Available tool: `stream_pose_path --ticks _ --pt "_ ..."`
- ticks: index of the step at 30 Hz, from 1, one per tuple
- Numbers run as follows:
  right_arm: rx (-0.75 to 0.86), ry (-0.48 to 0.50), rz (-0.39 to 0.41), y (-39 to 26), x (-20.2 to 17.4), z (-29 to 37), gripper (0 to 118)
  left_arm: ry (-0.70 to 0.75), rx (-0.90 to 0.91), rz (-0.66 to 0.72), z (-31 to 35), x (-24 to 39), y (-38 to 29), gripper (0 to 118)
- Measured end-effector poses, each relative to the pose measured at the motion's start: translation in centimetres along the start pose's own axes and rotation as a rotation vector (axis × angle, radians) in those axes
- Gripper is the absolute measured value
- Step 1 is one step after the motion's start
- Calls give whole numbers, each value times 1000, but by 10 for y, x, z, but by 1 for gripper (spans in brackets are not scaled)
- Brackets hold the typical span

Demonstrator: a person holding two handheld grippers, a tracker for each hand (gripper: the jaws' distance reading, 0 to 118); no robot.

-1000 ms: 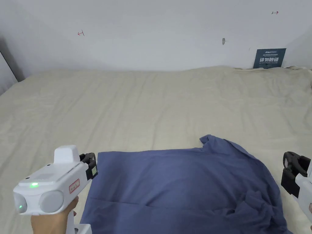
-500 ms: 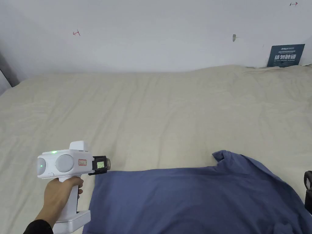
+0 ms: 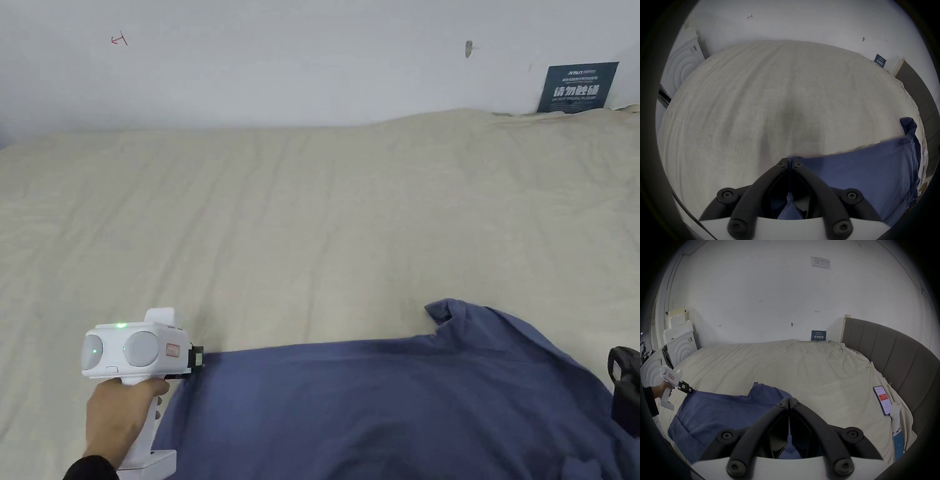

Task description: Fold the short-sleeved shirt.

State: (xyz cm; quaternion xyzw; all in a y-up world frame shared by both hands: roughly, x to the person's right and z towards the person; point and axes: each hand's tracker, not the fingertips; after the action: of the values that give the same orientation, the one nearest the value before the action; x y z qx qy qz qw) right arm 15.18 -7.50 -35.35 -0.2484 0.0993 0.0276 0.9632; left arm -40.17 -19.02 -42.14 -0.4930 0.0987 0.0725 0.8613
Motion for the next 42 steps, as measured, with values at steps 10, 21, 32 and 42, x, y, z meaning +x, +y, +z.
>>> stream_pose_path --ticks 10,21,32,42 --pt "-149 55 28 35 25 -100 79 -70 159 -33 69 7 -10 0" --pt "-452 64 121 10 9 -207 81 -93 204 -30 107 3 -13 0" --pt "-380 9 165 10 9 -184 1 -84 196 -21 103 4 -22 0" --pt "-200 174 -5 34 45 -53 1 -60 201 -6 131 -5 -50 0"
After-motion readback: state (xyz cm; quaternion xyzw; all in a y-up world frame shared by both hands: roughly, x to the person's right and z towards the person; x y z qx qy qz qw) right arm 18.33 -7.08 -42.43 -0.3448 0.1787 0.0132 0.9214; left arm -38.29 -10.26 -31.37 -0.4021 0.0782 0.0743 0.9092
